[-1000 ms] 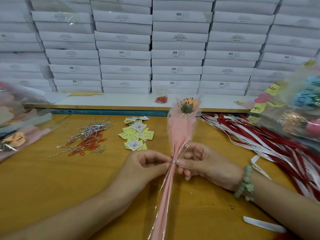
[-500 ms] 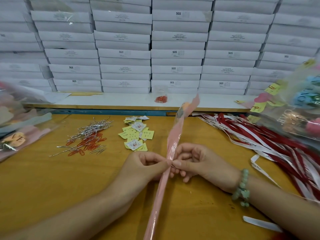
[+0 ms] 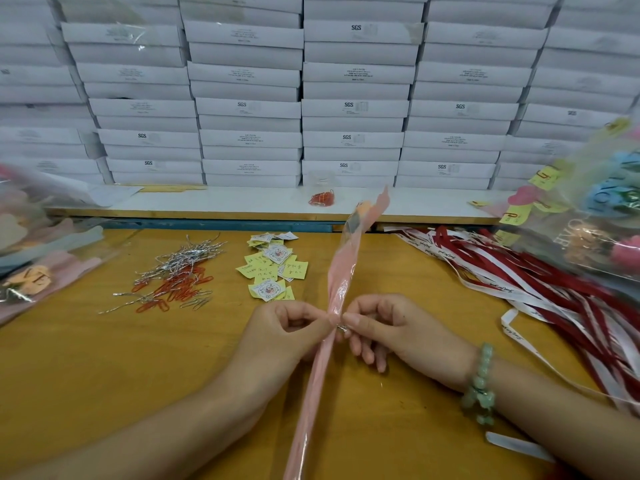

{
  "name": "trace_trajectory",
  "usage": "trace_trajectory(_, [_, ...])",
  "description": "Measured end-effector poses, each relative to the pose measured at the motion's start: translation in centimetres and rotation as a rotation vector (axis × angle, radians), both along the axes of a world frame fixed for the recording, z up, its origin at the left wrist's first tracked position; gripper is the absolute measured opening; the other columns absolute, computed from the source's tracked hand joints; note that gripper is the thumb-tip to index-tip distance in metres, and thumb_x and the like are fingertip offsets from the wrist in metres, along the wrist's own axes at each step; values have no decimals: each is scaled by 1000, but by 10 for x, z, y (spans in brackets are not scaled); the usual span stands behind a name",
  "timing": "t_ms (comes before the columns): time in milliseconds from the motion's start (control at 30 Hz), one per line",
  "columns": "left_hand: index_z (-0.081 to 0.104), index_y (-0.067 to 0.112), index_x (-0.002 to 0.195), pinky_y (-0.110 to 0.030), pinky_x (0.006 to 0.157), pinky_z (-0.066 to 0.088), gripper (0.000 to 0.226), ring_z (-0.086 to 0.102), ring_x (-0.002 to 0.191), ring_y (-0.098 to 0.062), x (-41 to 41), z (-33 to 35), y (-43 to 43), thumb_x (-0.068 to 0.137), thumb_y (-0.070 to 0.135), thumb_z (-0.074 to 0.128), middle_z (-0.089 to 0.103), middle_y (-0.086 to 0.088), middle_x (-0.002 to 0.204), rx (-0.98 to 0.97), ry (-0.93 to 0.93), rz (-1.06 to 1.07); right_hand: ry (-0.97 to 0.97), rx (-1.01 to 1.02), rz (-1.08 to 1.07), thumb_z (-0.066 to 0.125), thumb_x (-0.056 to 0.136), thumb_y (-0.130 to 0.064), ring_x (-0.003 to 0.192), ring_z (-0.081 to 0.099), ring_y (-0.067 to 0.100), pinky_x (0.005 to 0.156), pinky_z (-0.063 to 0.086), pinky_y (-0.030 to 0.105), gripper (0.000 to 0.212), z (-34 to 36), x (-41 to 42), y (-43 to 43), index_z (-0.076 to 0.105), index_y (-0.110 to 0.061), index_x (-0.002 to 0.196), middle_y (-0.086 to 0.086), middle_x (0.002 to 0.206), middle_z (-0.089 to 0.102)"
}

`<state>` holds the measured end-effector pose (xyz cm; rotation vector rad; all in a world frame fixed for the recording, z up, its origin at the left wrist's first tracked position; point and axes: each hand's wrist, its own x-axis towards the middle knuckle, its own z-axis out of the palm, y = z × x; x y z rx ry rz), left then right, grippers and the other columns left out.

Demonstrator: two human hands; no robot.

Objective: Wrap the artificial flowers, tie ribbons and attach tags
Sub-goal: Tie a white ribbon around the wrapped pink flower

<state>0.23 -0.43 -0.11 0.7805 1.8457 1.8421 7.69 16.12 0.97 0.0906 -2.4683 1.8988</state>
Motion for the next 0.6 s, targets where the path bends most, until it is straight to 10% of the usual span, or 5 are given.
trace_trajectory(100, [76, 9, 71, -14, 48, 43, 20, 54, 48, -6, 0, 1, 0, 87, 14, 67, 66, -6, 60, -7, -8, 16, 92, 48, -97, 48, 99, -11, 57, 58, 11, 41, 47, 22, 10, -3, 2, -1, 56, -5, 96, 1, 73, 63])
trace_trajectory(333, [74, 1, 72, -16, 50, 47, 19, 57, 51, -11, -1, 1, 0, 87, 10, 66, 66, -14, 65, 16, -42, 27, 615, 878, -193, 59, 88, -26, 69, 53, 3, 55, 42, 14, 8, 3, 14, -3, 59, -22, 95, -15, 90, 52])
trace_trajectory(600, [75, 6, 70, -17, 49, 44, 21, 53, 50, -13, -4, 0, -1, 87, 13, 65, 62, -14, 62, 10, -46, 11, 704, 1069, -191, 66, 84, -30, 71, 56, 6, 50, 50, 30, 13, 8, 18, -6, 68, -19, 92, -8, 94, 63])
